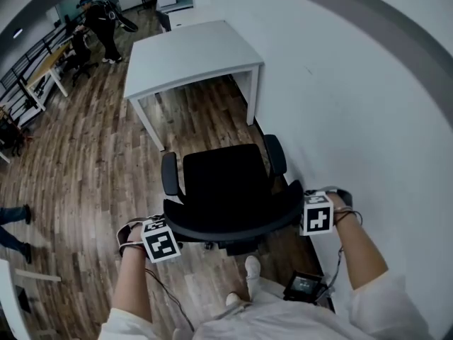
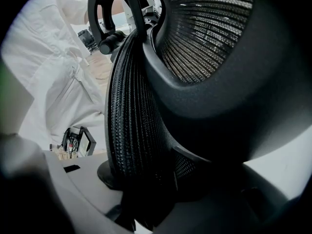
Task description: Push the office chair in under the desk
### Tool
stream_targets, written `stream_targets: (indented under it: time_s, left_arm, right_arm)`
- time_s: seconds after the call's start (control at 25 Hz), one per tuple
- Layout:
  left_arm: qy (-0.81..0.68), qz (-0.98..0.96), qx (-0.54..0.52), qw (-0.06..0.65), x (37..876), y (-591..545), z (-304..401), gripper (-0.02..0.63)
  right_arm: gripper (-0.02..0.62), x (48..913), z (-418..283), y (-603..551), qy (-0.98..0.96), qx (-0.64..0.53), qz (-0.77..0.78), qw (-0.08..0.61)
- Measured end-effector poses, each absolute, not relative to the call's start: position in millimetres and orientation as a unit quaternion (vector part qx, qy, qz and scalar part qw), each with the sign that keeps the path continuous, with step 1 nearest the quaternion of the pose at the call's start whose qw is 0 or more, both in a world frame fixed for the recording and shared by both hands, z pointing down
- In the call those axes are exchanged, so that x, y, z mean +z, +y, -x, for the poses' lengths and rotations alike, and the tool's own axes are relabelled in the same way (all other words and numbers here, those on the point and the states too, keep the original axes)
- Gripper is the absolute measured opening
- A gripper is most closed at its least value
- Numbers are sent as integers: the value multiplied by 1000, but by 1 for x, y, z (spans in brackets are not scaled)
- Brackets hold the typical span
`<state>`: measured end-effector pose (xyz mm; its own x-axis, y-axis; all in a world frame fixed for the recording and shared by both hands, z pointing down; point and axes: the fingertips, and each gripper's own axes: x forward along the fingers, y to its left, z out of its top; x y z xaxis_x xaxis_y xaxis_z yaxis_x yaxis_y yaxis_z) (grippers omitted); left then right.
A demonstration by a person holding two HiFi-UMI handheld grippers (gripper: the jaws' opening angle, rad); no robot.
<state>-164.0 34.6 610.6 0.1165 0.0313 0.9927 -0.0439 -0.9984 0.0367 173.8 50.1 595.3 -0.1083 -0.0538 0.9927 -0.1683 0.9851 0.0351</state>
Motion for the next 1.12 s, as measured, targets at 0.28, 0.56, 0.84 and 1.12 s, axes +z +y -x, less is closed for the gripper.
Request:
stream_targets:
  time_s: [0.28,0.56,0.84,1.12]
  left_arm:
    - [-9,-760,650,17,602,11,147,229]
    - [-15,-758,651,26,604,-5,140,228]
    - [-35,-754,655,27,607,-32,137,222]
    - [-41,-752,656,37,608,-57,133,219]
  right_arm:
    - [218,593,-181,29,-742,41,-67,666]
    - [218,594,-189,5,-743,35,-59,666]
    - [218,592,-197,-26,-743,22,-47,667]
    - [218,590,-197,-62,-751,9,-46,659]
